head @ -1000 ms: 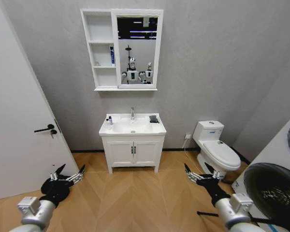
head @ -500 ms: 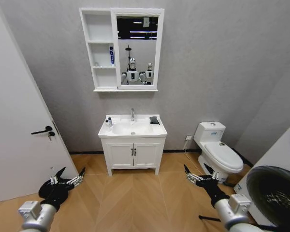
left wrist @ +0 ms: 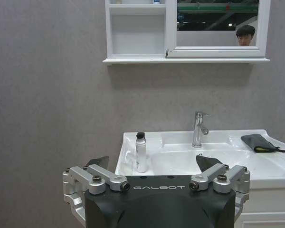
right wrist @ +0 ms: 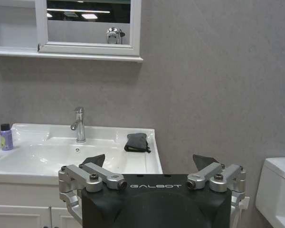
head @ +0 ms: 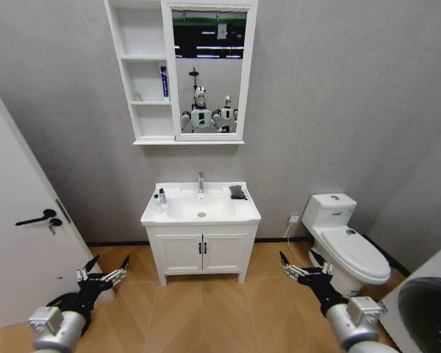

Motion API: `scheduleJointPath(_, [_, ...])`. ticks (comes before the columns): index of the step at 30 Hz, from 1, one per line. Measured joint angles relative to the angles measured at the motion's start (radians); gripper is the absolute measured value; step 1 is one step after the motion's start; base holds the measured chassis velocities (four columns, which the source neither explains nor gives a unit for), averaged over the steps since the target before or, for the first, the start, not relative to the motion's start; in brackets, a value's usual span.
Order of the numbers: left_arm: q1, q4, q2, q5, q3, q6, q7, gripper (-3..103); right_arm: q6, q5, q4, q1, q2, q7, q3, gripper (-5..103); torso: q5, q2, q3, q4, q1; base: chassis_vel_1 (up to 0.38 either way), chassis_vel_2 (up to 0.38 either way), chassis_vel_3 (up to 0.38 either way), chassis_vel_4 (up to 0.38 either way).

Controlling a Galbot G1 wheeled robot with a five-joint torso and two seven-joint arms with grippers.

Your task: Move facial cleanser and shampoo from washbasin to cabinet, then wipe washbasin with towel.

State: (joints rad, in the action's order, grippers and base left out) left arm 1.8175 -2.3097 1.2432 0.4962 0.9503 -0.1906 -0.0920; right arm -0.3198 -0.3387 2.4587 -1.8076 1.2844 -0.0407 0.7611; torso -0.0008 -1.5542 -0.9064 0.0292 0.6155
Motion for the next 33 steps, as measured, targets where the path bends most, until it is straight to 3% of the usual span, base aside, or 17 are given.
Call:
scheduleJointPath(4, [0.0,0.001,0.004,0.0,0.0,0.0,0.0,100,0.0,0.004,0.0,0.0,0.002,0.0,-0.002,100,0.0016,0.001,-0.001,-0.0005,0.001,-0.362,0.379,0.373,-0.357])
scheduleJointPath(7, [-0.001,0.002,0.008,0.0,0.0,0.0,0.0,100,0.001,0.006,0.0,-0.002,0.003,0.0,-0.003,100,-0.0007,0.0,0.0,0.0003,0.0,-0.373,0.348,0.39,-0.367])
scheduleJointPath(8, [-0.001,0.002,0.012,-0.001,-0.001,0.001,0.0,100,0.015,0.012,-0.007,0.0,0.003,-0.001,-0.006,100,0.0022,0.001,-0.001,-0.0007,0.001,-0.347,0.336,0.353,-0.332])
scheduleJointPath(11, [0.0,0.002,0.019,-0.003,-0.003,0.003,-0.002,100,0.028,0.027,-0.014,0.0,0.004,-0.001,-0.006,100,-0.001,0.0,0.0,0.0002,0.0,-0.353,0.339,0.315,-0.328])
scheduleJointPath(12, [-0.001,0.003,0.023,-0.005,-0.005,0.003,-0.002,100,0.029,0.026,-0.015,0.0,0.005,-0.001,-0.007,100,0.0012,0.001,0.0,-0.0002,0.001,-0.263,0.287,0.228,-0.264])
scheduleJointPath(14, [-0.003,0.008,0.027,-0.007,-0.008,0.004,-0.002,100,0.029,0.026,-0.016,0.0,0.006,-0.001,-0.008,100,0.002,0.001,-0.001,-0.0013,0.001,-0.223,0.266,0.228,-0.17])
scheduleJointPath(15, [-0.01,0.015,0.027,-0.011,-0.014,0.004,-0.002,100,0.029,0.026,-0.02,0.0,0.006,-0.002,-0.009,100,0.0004,0.001,-0.001,0.0,0.001,-0.177,0.149,0.122,-0.061])
scheduleJointPath(18, [-0.016,0.021,0.026,-0.013,-0.019,0.005,-0.001,100,0.029,0.025,-0.022,0.001,0.006,-0.002,-0.009,100,-0.0007,0.001,0.0,0.0008,0.001,-0.177,0.112,0.045,-0.061])
scheduleJointPath(20, [-0.029,0.047,0.02,-0.02,-0.031,0.01,-0.001,100,0.029,0.019,-0.023,0.0,0.006,-0.005,-0.004,100,0.0017,0.001,0.0,0.0001,0.001,-0.042,0.047,-0.009,-0.031])
scheduleJointPath(22, [-0.043,0.092,0.018,-0.026,-0.044,0.025,-0.012,100,0.029,0.008,-0.017,-0.001,0.003,-0.011,0.007,100,0.0002,0.0,0.0,-0.0001,-0.001,0.0,0.0,0.0,0.0])
scheduleJointPath(25, [-0.061,0.138,0.018,-0.029,-0.057,0.047,-0.024,100,0.027,0.001,-0.015,0.0,0.001,-0.018,0.015,100,0.0013,0.0,0.0,-0.0006,-0.001,0.065,-0.032,-0.021,0.057])
scheduleJointPath(28, [-0.142,0.26,0.013,-0.033,-0.099,0.097,-0.035,100,0.02,-0.029,-0.01,0.003,-0.007,-0.042,0.027,100,0.0003,0.0,0.0,-0.0004,-0.001,0.058,-0.031,-0.03,0.049])
scheduleJointPath(33, [-0.239,0.377,-0.029,-0.031,-0.124,0.118,-0.044,100,0.002,-0.053,-0.01,0.012,-0.026,-0.053,0.035,100,0.0006,0.0,0.0,0.0,0.0,0.0,0.0,0.0,0.0])
